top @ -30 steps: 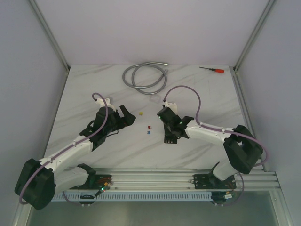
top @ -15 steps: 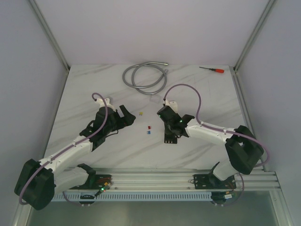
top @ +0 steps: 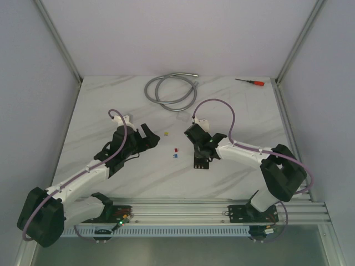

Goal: Snap on the fuse box
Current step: Install the fuse at the fuse box base, then pick up the fuse from the center of the board.

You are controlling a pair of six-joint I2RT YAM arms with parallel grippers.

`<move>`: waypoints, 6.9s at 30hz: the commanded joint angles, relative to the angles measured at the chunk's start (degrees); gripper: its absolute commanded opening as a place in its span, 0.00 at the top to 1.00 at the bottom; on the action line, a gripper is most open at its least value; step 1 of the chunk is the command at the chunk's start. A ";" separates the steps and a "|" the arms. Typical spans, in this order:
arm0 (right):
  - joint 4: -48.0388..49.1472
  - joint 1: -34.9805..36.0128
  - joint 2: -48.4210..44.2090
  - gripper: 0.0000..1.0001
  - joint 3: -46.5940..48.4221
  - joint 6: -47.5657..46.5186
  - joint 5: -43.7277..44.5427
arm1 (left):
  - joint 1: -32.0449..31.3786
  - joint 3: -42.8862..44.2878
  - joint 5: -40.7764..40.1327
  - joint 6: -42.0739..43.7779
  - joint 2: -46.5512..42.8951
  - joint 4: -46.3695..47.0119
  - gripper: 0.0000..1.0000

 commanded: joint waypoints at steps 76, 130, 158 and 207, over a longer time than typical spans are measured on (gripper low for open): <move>4.24 0.70 -0.07 0.68 6.61 -16.58 -18.94 | 2.04 -0.47 2.10 -0.18 1.60 -0.73 0.00; -1.16 6.80 15.94 0.47 17.22 -17.96 -9.74 | 10.27 -6.54 9.89 -3.08 -2.76 1.16 0.00; -1.62 4.21 21.77 0.61 19.28 -29.27 -19.23 | 10.29 -5.74 10.40 -2.92 -1.56 1.21 0.00; 19.71 4.41 -16.08 0.77 1.27 6.76 -9.49 | -14.02 -6.17 1.96 3.72 -2.75 29.99 0.45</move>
